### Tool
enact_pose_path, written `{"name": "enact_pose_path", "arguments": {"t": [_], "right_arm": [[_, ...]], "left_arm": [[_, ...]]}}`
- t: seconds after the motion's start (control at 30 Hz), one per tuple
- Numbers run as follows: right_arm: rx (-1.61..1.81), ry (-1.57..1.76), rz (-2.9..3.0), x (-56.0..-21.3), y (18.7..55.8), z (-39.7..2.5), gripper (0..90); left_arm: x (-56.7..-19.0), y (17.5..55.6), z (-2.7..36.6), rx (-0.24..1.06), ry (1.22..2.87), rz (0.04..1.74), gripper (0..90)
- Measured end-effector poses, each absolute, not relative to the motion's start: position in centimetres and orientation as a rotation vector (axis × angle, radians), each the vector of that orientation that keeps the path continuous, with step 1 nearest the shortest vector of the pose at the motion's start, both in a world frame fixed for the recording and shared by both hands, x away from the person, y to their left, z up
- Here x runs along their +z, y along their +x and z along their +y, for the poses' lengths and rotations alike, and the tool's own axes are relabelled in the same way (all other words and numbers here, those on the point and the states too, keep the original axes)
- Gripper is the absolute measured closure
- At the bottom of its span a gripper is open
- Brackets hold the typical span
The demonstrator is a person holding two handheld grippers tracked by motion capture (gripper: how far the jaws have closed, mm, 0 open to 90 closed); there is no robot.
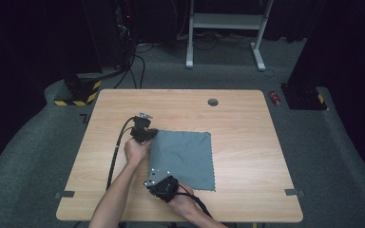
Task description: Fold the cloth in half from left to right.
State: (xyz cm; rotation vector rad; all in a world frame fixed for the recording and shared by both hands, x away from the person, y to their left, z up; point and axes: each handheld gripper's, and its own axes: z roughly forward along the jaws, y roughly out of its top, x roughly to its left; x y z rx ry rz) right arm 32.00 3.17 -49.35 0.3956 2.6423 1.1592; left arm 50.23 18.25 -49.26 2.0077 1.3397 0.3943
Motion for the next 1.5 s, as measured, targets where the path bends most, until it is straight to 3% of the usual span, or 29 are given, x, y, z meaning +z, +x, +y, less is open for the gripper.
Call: {"name": "enact_pose_path", "arguments": {"t": [0.73, 1.2, 1.5], "right_arm": [[1.300, 0.350, 2.635, -47.0, 31.3, 4.0, 90.0], [1.296, 0.488, 2.601, -48.0, 31.5, -0.5, 90.0], [1.273, 0.591, 2.594, -49.4, 31.5, -3.6, 90.0]], "left_arm": [[-45.7, 48.4, 22.6, 0.415, 1.955, 1.344, 89.5], [-47.4, 49.2, 18.9, 0.366, 1.978, 1.299, 89.5], [-46.8, 49.3, 15.5, 0.420, 2.052, 1.199, 89.5]]}}
